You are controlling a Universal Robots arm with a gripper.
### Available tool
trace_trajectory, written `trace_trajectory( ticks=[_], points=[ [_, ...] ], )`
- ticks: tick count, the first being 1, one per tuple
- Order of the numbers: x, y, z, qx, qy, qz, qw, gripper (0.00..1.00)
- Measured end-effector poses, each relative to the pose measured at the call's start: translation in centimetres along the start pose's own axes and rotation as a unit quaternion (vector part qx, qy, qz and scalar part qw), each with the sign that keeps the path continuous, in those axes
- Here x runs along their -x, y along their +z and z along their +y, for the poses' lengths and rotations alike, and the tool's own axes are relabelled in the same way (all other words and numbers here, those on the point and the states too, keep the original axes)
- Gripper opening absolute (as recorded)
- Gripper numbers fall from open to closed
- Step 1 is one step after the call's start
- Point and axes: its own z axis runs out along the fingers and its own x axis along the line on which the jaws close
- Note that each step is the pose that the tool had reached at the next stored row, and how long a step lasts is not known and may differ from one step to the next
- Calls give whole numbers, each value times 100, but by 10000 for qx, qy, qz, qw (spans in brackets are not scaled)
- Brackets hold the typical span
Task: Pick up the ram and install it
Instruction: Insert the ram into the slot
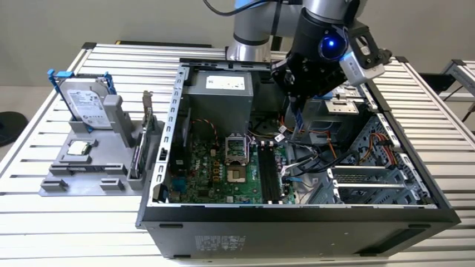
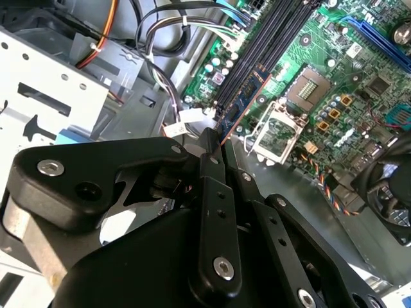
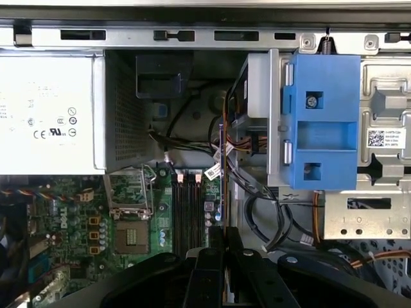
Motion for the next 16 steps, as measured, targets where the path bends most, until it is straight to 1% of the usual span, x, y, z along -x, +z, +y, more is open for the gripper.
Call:
trace_trajectory(
  ticks=[7,16],
  points=[
    [0,25,0,-7,0,0,10000,0],
    [0,33,0,-7,0,0,10000,0]
  ],
)
